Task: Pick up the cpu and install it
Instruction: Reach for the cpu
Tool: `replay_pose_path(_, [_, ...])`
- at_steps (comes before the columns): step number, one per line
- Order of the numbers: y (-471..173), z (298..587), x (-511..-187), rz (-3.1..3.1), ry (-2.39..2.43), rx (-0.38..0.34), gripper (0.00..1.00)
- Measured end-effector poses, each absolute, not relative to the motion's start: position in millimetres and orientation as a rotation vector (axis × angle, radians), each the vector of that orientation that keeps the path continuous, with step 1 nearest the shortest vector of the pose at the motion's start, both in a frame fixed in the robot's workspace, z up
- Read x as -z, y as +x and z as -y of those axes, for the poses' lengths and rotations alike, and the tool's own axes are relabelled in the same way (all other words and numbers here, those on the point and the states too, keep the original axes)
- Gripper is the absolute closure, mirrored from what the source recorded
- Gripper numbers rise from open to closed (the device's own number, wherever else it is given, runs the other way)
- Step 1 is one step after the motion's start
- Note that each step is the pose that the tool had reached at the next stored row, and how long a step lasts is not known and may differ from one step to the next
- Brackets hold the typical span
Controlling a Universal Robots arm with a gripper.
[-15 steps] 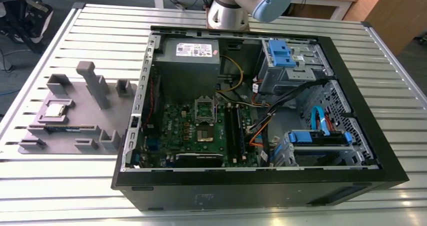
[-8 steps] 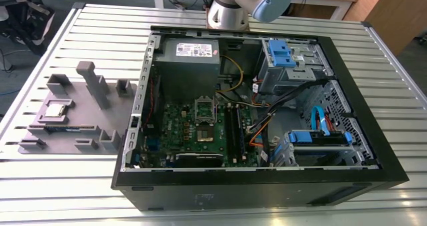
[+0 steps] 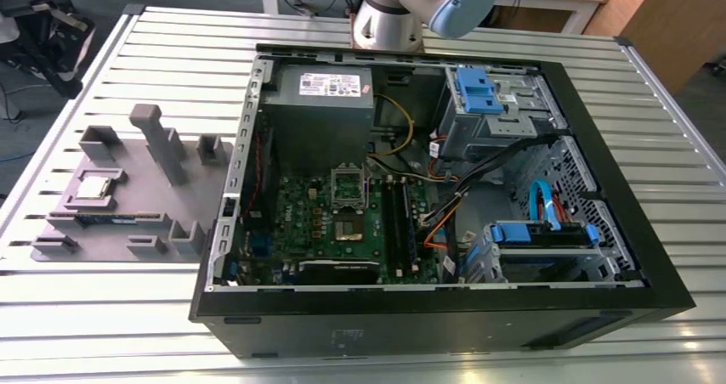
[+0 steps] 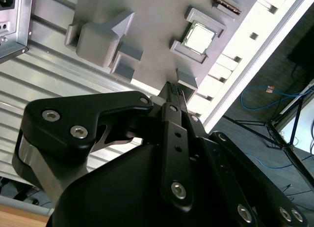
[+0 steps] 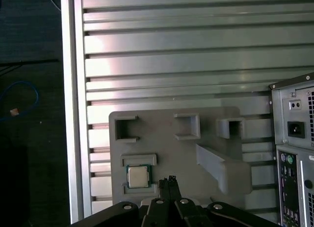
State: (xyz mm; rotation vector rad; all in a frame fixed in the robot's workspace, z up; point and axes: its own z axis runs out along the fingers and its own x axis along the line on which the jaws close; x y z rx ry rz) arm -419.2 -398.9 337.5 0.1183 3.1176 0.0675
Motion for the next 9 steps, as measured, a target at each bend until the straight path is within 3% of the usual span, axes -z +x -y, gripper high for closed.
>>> replay_pose_path(9, [-419.2,398.9,-335.6,-3.117,0.118,-0.068,0.89])
